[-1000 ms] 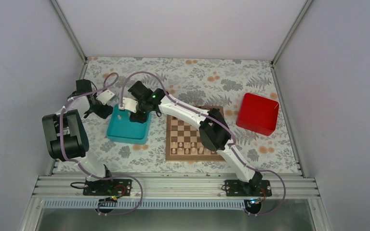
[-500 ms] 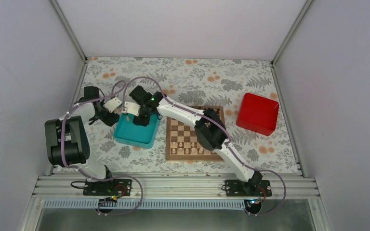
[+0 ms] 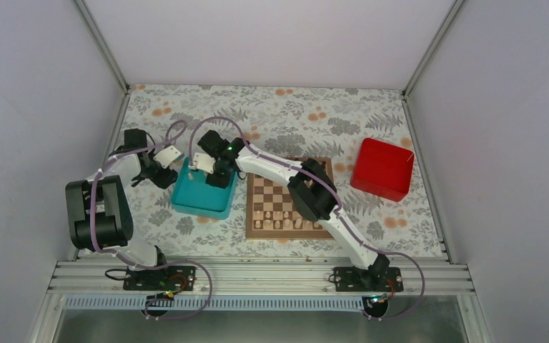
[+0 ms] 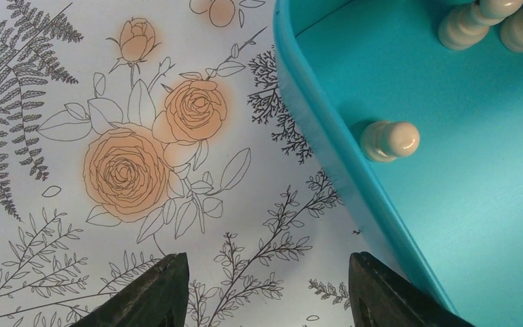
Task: Set up the chess pieces on the board
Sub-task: Pick up the chess piece from the storage box.
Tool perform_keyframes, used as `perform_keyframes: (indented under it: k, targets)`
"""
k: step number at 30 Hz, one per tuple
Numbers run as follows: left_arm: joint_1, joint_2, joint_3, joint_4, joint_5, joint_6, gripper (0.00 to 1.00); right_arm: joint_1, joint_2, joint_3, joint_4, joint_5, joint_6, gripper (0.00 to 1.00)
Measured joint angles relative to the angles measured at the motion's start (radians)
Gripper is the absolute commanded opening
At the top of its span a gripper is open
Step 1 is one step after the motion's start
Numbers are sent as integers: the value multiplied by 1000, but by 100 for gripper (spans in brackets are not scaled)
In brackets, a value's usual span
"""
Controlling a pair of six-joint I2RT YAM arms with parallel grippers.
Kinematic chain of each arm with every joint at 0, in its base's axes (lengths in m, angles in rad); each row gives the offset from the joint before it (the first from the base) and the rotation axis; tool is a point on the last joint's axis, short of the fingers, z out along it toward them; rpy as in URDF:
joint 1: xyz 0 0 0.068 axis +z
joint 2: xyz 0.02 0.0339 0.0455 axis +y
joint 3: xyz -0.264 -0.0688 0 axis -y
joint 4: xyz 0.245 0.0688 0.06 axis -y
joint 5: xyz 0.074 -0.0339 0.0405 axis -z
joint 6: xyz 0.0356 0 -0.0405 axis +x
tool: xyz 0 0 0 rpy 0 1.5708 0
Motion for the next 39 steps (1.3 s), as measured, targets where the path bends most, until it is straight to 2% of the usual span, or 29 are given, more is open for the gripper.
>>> perform_keyframes:
  k: [11, 16, 22, 28, 35, 39]
  targets:
    - [-1, -7, -1, -7, 12, 10, 58, -1, 0, 14, -1, -10, 4, 50]
    - [-7, -7, -1, -7, 17, 12, 57, -1, 0, 16, -2, -24, 9, 38]
    - [-11, -7, -1, -7, 18, 12, 57, -1, 1, 33, -4, -33, 11, 17]
    - [-11, -7, -1, -7, 18, 12, 58, -1, 2, 34, -7, -35, 13, 7]
    - [-11, -7, -1, -7, 17, 11, 59, -1, -3, 33, -11, -35, 13, 4]
    - [-11, -7, -1, -7, 17, 11, 59, -3, -71, -17, -39, -36, 13, 4]
